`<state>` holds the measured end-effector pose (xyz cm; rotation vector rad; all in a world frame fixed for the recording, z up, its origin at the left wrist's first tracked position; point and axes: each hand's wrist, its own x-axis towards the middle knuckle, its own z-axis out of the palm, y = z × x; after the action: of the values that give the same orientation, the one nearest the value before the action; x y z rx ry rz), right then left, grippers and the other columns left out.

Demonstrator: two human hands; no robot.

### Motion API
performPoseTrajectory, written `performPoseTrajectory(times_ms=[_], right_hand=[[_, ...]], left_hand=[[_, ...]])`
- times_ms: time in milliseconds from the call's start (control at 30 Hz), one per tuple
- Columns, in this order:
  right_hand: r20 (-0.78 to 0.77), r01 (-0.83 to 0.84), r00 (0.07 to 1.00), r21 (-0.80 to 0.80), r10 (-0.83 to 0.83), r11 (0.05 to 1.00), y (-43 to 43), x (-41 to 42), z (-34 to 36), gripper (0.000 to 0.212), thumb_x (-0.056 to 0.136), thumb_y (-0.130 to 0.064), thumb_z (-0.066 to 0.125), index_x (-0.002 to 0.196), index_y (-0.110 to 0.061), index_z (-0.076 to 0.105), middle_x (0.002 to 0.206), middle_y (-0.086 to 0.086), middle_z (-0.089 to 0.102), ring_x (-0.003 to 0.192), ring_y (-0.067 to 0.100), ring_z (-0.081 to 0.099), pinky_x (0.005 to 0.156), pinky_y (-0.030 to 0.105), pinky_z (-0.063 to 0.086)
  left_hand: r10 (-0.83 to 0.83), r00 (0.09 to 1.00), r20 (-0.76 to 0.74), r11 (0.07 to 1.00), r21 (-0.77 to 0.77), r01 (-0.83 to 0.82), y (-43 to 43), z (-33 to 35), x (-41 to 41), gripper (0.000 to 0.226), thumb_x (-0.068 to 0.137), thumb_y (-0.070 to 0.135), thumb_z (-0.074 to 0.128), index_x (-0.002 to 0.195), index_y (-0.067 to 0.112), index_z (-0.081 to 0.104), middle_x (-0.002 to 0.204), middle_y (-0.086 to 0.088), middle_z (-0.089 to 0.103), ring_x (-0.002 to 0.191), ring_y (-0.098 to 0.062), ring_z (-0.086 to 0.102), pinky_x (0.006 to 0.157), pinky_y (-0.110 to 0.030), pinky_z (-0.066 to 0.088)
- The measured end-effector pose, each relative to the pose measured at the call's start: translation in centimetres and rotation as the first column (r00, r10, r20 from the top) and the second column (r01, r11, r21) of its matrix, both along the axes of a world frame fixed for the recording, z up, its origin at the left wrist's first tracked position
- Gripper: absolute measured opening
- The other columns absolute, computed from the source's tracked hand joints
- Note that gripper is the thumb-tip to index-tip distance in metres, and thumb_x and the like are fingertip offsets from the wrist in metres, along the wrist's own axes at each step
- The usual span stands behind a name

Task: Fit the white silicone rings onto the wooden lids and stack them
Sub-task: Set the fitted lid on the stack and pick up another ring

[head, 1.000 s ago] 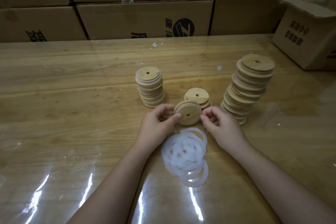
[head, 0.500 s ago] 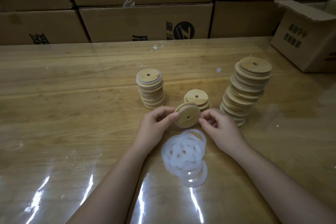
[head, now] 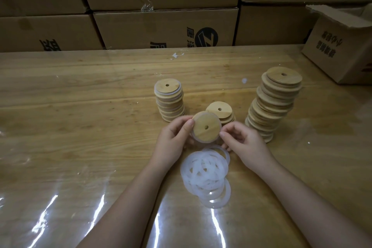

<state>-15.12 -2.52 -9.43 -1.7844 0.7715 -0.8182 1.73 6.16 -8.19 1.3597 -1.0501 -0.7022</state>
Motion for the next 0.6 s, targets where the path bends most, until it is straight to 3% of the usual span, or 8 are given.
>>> performPoseTrajectory(times_ms=[367, 533, 600], right_hand=[[0.049, 0.003, 0.999, 0.012, -0.004, 1.000, 0.2, 0.0, 0.2, 0.015, 0.086, -0.008, 0.062, 0.075, -0.019, 0.062, 0.069, 0.004, 0.067, 0.057, 0.011, 0.061, 0.058, 0.026, 0.050], [0.028, -0.005, 1.000, 0.021, 0.004, 1.000, 0.2, -0.1, 0.3, 0.014, 0.088, -0.009, 0.060, 0.076, -0.016, 0.062, 0.071, -0.004, 0.069, 0.058, 0.011, 0.061, 0.058, 0.027, 0.051], [0.019, -0.005, 1.000, 0.017, 0.005, 1.000, 0.2, -0.1, 0.3, 0.014, 0.087, -0.010, 0.060, 0.076, -0.017, 0.062, 0.071, -0.003, 0.069, 0.058, 0.011, 0.061, 0.058, 0.028, 0.051]], left_hand=[[0.031, 0.996, -0.080, 0.999, 0.029, -0.029, 0.8, 1.0, 0.2, 0.014, 0.086, 0.011, 0.064, 0.098, 0.015, 0.070, 0.073, 0.006, 0.070, 0.053, -0.001, 0.056, 0.049, -0.015, 0.045], [0.222, 0.956, -0.190, 0.967, -0.085, -0.241, 0.0, 4.5, 1.9, 0.011, 0.087, 0.009, 0.063, 0.087, 0.018, 0.069, 0.062, 0.008, 0.065, 0.049, -0.003, 0.055, 0.046, -0.014, 0.045], [0.286, 0.931, -0.229, 0.943, -0.103, -0.315, -0.7, 6.4, 3.3, 0.007, 0.088, 0.013, 0.062, 0.089, 0.017, 0.068, 0.066, 0.007, 0.065, 0.051, -0.003, 0.056, 0.047, -0.014, 0.046]])
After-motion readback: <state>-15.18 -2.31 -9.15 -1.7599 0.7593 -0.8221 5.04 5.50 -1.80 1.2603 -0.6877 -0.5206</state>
